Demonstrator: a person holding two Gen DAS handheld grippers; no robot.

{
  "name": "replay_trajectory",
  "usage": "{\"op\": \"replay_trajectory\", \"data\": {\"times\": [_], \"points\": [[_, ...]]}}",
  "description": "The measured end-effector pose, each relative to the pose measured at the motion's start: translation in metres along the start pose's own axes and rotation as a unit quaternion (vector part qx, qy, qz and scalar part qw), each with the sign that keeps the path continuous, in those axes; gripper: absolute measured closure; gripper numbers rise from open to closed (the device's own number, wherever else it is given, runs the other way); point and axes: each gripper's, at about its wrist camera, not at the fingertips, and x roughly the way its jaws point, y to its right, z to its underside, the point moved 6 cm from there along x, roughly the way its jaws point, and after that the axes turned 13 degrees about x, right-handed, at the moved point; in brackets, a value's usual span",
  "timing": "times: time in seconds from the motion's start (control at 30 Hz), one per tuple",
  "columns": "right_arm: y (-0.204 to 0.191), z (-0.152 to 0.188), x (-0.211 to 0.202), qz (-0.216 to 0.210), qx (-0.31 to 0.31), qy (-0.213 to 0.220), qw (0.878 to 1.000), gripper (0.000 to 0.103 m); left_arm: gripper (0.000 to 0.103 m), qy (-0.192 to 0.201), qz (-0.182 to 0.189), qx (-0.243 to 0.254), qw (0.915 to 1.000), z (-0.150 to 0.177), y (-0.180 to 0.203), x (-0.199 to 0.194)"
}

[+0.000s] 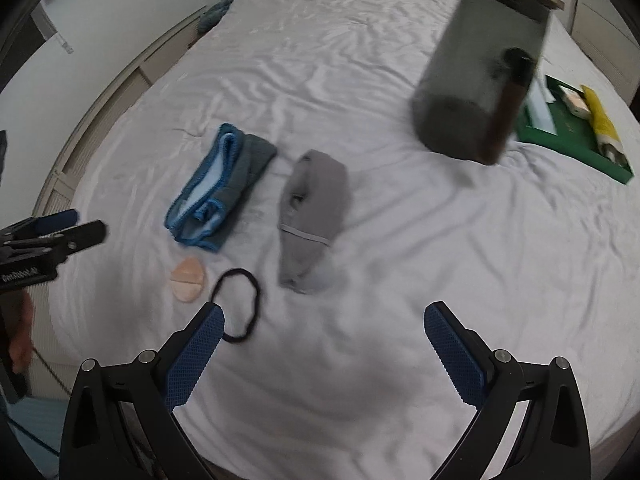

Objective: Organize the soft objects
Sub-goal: 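Move both tools back toward the towel and grey sock on the bed, then grasp the blue-trimmed grey towel with the left gripper while the right grasps the grey sock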

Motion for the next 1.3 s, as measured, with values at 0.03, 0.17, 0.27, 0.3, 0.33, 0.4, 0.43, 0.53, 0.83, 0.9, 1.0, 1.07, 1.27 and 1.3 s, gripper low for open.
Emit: {"op": "replay_trajectory", "data": {"times": [0.03,0.17,0.27,0.3,0.33,0.4,0.43,0.53,0.83,0.9,1.0,1.07,1.27,1.3], "points": [[-0.006,0.000,0.008,0.001,-0.002,-0.001,1.000,0.001,0.015,0.001,0.005,0.004,1.0000,-0.002,0.001,0.003],[-0.018,-0.003,0.031,0.007,-0.011,-0.001,1.000,0.001,0.015,0.002,0.015,0.019,0.9997,0.000,0.003,0.010],[-0.024,-0.003,0.042,0.012,-0.015,-0.001,1.000,0.002,0.015,-0.010,0.015,0.030,0.9994,0.009,0.002,0.018],[-0.026,-0.001,0.046,0.012,-0.019,-0.005,1.000,0.004,0.015,-0.017,0.021,0.033,0.9991,0.014,0.004,0.024],[-0.028,0.002,0.049,0.010,-0.021,-0.009,1.000,0.006,0.015,-0.023,0.025,0.034,0.9988,0.019,0.007,0.028],[-0.033,0.008,0.058,0.008,-0.026,-0.019,0.999,0.008,0.015,-0.034,0.034,0.035,0.9982,0.026,0.011,0.037],[-0.035,0.010,0.062,0.008,-0.028,-0.023,0.999,0.008,0.015,-0.037,0.037,0.035,0.9980,0.029,0.014,0.043],[-0.038,0.015,0.070,0.011,-0.036,-0.027,0.999,0.008,0.015,-0.045,0.031,0.036,0.9978,0.034,0.019,0.059],[-0.037,0.020,0.084,0.020,-0.034,-0.032,0.999,0.008,0.015,-0.077,0.032,0.043,0.9956,0.044,0.034,0.106],[-0.038,0.022,0.086,0.022,-0.034,-0.033,0.999,0.008,0.018,-0.088,0.020,0.042,0.9950,0.047,0.033,0.114],[-0.040,0.025,0.088,0.019,-0.032,-0.037,0.999,0.008,0.026,-0.093,0.023,0.031,0.9949,0.050,0.027,0.118],[-0.041,0.027,0.090,0.019,-0.033,-0.038,0.999,0.008,0.029,-0.095,0.014,0.032,0.9948,0.052,0.022,0.117],[-0.038,0.017,0.089,0.018,-0.022,-0.024,0.999,0.008,0.029,-0.096,0.023,0.013,0.9950,0.064,0.000,0.100],[-0.037,0.012,0.089,0.018,-0.020,-0.019,0.999,0.008,0.029,-0.092,0.027,0.014,0.9953,0.065,0.000,0.095]]}}
